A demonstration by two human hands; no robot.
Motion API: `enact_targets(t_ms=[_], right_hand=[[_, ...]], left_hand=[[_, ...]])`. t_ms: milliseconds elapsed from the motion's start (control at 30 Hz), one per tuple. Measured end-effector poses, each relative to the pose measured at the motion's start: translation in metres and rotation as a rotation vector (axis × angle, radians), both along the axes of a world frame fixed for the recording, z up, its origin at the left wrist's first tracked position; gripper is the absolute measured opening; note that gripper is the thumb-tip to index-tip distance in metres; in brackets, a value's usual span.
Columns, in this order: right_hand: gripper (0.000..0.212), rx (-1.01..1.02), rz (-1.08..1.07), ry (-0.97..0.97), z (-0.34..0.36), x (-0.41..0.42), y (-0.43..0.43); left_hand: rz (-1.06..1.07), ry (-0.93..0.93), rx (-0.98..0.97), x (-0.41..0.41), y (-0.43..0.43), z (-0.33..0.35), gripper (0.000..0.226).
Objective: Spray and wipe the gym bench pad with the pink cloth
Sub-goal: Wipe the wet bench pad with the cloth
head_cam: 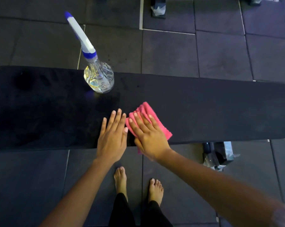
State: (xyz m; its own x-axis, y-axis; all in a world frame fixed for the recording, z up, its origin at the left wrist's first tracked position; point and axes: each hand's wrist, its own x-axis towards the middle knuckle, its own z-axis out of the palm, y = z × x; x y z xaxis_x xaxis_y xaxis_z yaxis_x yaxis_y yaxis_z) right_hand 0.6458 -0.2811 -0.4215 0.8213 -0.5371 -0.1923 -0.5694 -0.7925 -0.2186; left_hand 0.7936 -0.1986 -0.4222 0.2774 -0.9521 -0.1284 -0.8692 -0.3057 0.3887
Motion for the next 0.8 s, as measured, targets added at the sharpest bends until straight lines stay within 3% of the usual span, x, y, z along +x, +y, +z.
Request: enact_targets(t_ms=[67,167,300,433,567,700,800], right_hand=[[0.064,-0.047,-0.008,0.023,-0.001,-0.002,-0.024],[0.064,-0.09,-0.247,0.052,-0.002,0.01,-0.049],[0.065,-0.076,0.083,0.002,-0.003,0.02,-0.062],[0.062,-0.107,-0.328,0.07,0.001,0.034,-0.104],[0.064,-0.088,-0.061,0.021,-0.003,0.061,-0.103],[0.062,-0.122,-0.361,0.051,0.0,0.058,-0.139],[0.063,-0.102,-0.056,-0.003,-0.004,0.075,-0.125]], left_hand=[[-0.001,0.004,-0.007,0.004,-0.003,-0.002,0.054],[0.0,-0.005,-0.015,0.01,-0.009,-0.005,0.056],[-0.051,-0.045,-0.027,0.012,-0.02,-0.002,0.058],[-0.007,-0.037,-0.046,0.013,-0.03,-0.001,0.059],[0.007,-0.019,-0.044,0.012,-0.036,-0.003,0.057],[0.014,-0.024,-0.045,0.012,-0.038,-0.006,0.054],[0.01,-0.037,-0.043,0.011,-0.038,-0.009,0.055]])
